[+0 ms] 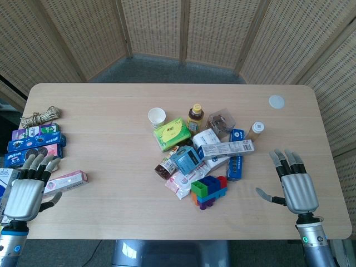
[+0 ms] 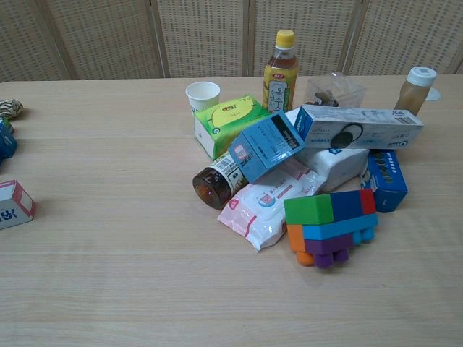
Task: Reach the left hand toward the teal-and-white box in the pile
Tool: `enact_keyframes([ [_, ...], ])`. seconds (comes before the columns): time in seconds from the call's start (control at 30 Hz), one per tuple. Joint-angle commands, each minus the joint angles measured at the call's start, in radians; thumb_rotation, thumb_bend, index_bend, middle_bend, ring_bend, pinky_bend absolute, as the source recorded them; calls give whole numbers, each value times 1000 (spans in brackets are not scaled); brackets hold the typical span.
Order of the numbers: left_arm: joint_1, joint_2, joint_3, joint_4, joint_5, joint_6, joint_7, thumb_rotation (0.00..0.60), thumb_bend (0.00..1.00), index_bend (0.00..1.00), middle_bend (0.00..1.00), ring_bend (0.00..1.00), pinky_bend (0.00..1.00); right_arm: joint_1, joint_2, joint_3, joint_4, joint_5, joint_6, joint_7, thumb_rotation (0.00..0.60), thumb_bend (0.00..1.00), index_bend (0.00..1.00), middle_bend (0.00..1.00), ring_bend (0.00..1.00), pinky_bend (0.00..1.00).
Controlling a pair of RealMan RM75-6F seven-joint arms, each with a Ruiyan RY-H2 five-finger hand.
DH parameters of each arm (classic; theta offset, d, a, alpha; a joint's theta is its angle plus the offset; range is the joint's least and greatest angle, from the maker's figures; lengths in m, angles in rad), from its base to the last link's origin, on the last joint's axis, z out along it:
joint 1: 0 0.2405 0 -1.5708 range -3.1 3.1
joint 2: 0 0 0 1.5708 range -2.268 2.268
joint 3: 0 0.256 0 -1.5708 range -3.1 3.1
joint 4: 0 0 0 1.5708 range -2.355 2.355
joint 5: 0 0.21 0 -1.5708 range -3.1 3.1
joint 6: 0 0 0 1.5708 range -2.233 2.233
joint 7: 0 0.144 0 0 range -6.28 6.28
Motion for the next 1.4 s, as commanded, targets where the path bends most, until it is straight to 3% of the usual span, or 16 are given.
enact_keyframes([
  [0.03,-3,0,-2,0,-4,-8,2,600,276,149,127,37,0,-2,-3,3,-2,7,-2,0,0,192,0,30,0,0],
  [0.57,-28,-9,-23,-21,-2,-45,28,600,277,142,131,53,0,-21,-8,1,-4,-5,19,37,0,193,0,30,0,0],
  [0.8,-119,-78,-63,-52,-62,-177,115,600,274,134,132,70,0,-18,-11,4,-6,0,7,41,0,193,0,30,0,0],
  [1.07,-266,-268,-127,-51,-188,-319,340,600,258,111,136,119,0,-36,2,2,-11,2,25,55,0,193,0,30,0,0],
  [1.4,-411,-579,-219,111,-359,-357,484,600,258,122,176,171,0,-66,21,-6,-8,10,46,83,0,192,0,30,0,0],
])
